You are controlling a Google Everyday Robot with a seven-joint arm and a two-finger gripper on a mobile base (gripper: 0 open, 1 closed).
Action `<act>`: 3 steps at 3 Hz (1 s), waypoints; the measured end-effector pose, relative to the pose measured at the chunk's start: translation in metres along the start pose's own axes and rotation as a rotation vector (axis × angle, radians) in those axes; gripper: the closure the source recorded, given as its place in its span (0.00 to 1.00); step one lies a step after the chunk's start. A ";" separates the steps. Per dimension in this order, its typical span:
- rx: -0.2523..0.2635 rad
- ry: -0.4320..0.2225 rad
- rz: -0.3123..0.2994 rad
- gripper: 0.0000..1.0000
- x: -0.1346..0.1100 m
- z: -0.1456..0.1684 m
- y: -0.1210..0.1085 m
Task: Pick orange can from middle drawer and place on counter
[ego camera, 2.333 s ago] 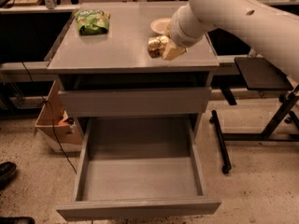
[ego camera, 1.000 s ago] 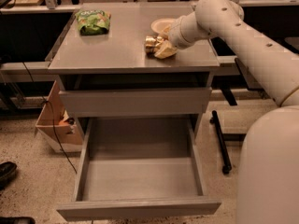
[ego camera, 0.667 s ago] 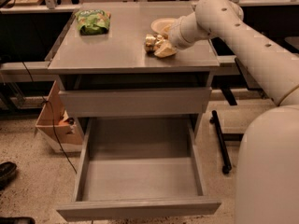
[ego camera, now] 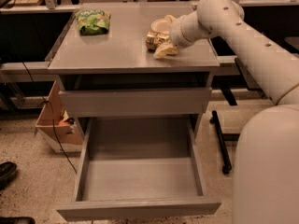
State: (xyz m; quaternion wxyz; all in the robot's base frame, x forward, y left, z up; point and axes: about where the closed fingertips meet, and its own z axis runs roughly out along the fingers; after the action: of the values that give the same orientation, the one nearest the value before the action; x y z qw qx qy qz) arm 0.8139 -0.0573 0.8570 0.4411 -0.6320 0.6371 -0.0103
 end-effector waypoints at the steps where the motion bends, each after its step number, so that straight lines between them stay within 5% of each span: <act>1: 0.000 0.000 0.000 0.00 -0.004 -0.003 -0.004; 2: 0.000 0.000 0.000 0.00 -0.006 -0.006 -0.006; 3: 0.038 -0.005 0.020 0.00 -0.012 -0.068 -0.002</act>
Offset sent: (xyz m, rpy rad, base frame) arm -0.1095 -0.0700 0.1147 0.0014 -0.0352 -0.0418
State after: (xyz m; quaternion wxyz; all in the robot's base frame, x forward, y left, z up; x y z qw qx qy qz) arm 0.7739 -0.0848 0.9065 0.4547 -0.6169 0.6422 -0.0165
